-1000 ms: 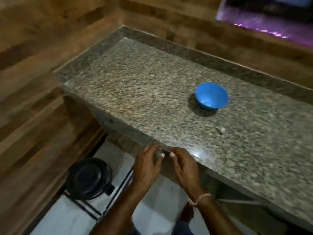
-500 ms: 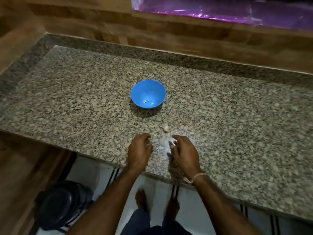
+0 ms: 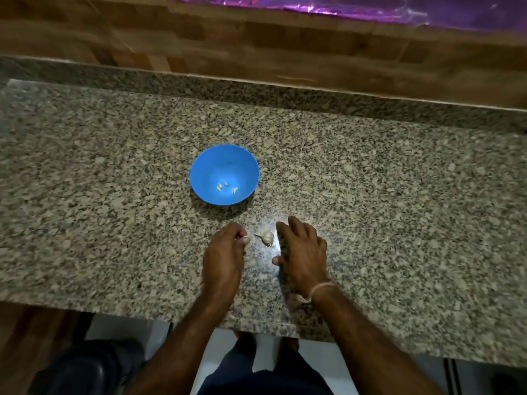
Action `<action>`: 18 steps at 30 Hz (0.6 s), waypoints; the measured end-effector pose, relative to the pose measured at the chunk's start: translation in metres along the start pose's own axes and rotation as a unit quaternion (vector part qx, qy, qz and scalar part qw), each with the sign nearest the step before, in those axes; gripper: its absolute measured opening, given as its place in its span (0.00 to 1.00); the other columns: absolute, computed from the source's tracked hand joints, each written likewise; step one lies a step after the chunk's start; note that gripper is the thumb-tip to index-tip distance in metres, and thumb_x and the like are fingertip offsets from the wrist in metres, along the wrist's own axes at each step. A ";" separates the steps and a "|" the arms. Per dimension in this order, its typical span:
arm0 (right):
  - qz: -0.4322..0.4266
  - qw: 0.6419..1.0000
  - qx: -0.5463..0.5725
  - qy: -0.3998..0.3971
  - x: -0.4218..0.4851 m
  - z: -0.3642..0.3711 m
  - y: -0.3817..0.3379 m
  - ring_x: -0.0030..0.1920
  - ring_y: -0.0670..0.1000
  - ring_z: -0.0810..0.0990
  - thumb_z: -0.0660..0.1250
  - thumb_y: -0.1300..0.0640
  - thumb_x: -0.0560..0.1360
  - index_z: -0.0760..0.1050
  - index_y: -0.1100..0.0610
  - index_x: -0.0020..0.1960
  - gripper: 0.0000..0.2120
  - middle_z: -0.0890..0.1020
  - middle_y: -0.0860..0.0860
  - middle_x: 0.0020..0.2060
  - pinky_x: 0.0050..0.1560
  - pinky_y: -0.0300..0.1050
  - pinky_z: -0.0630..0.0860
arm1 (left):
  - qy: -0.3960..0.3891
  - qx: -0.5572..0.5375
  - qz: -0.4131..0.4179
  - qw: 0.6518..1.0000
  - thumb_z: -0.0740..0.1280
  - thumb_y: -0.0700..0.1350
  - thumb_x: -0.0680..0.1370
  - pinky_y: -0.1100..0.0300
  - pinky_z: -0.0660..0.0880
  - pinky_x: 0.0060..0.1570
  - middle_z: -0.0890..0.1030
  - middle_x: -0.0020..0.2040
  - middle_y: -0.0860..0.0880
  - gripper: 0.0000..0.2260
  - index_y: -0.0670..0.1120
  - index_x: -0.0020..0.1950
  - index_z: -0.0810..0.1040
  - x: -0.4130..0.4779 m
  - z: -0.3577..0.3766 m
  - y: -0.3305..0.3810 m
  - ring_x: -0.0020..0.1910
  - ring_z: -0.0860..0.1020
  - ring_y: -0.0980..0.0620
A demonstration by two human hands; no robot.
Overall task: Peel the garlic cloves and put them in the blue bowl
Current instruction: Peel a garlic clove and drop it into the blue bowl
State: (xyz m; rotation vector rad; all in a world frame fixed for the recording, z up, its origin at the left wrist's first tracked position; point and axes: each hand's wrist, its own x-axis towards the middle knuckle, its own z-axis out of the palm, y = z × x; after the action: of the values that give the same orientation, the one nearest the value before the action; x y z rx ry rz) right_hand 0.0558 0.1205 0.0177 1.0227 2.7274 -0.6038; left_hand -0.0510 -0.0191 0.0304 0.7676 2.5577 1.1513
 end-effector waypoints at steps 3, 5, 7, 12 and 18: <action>0.030 1.000 0.002 0.004 0.004 0.000 -0.010 0.79 0.57 0.57 0.77 0.47 0.74 0.61 0.44 0.80 0.39 0.57 0.48 0.83 0.72 0.62 0.62 | 0.064 0.018 0.027 0.997 0.70 0.41 0.79 0.57 0.75 0.37 0.79 0.42 0.55 0.06 0.52 0.47 0.78 0.041 -0.023 0.013 0.42 0.79 0.50; 0.044 0.999 0.007 0.005 0.005 -0.001 -0.014 0.78 0.57 0.57 0.77 0.48 0.74 0.61 0.43 0.79 0.40 0.56 0.48 0.83 0.72 0.63 0.61 | 0.089 0.057 0.055 0.993 0.73 0.41 0.78 0.52 0.74 0.42 0.80 0.43 0.55 0.05 0.51 0.47 0.79 0.071 -0.031 0.015 0.45 0.78 0.47; 0.055 0.998 0.012 0.009 0.005 -0.001 -0.016 0.79 0.57 0.56 0.78 0.49 0.74 0.60 0.43 0.80 0.40 0.55 0.47 0.83 0.73 0.63 0.60 | 0.080 0.090 0.063 0.991 0.75 0.42 0.77 0.47 0.75 0.48 0.83 0.45 0.52 0.05 0.50 0.48 0.80 0.097 -0.032 0.010 0.48 0.78 0.45; 0.061 0.998 0.026 0.021 0.004 -0.002 -0.017 0.79 0.55 0.55 0.78 0.50 0.73 0.61 0.42 0.80 0.41 0.56 0.46 0.83 0.72 0.60 0.57 | 0.076 0.162 0.083 0.980 0.76 0.44 0.76 0.44 0.71 0.55 0.82 0.53 0.47 0.10 0.47 0.56 0.82 0.111 -0.033 0.004 0.56 0.76 0.42; 0.048 0.998 0.029 0.034 0.007 0.003 -0.009 0.77 0.54 0.59 0.80 0.48 0.71 0.63 0.41 0.79 0.42 0.59 0.46 0.82 0.68 0.59 0.59 | -0.120 0.073 0.186 0.973 0.72 0.43 0.77 0.50 0.75 0.50 0.78 0.57 0.49 0.13 0.48 0.62 0.81 0.034 0.019 0.005 0.56 0.74 0.46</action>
State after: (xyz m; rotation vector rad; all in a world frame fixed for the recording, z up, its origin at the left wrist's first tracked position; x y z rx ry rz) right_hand 0.0447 0.1169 0.0157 1.2023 2.7145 -0.6474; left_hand -0.0699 0.0142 0.0218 1.3776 2.3749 0.9007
